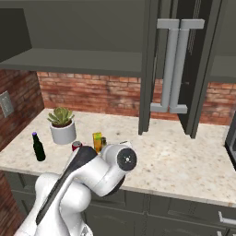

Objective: Sort all alcoholic drinks to one cabinet, and non-alcoholic drinks to the other.

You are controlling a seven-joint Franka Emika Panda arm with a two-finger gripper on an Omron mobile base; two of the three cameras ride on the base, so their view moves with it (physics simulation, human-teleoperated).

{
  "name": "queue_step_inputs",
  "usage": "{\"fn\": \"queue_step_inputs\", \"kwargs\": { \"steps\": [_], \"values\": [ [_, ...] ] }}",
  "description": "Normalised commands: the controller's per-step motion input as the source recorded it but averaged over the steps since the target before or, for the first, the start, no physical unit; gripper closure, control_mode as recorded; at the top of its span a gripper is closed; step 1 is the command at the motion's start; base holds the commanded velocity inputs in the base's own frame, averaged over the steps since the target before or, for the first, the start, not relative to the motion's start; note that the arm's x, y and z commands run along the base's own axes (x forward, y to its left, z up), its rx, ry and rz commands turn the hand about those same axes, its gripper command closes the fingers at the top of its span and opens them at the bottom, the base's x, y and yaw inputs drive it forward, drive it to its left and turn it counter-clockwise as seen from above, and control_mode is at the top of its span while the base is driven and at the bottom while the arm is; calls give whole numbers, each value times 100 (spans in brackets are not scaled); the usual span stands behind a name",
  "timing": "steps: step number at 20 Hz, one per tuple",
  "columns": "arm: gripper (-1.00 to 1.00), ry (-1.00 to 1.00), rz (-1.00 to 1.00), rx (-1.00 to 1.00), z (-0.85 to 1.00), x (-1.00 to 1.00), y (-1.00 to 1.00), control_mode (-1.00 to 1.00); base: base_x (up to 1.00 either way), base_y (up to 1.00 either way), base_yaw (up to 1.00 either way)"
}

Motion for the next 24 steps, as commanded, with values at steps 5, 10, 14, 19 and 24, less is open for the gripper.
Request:
{"fn": "queue_step_inputs", "kwargs": {
  "steps": [5,10,14,19,24],
  "values": [
    [-100,-17,20,0,-36,1,-12,-100,0,0,0],
    [-100,-18,23,1,-13,35,-5,-100,0,0,0],
    [-100,-1,7,7,-11,41,0,-100,0,0,0],
    [-100,5,1,10,-42,32,0,-100,0,0,0],
    [-100,7,0,8,-30,34,0,-100,0,0,0]
  ]
}}
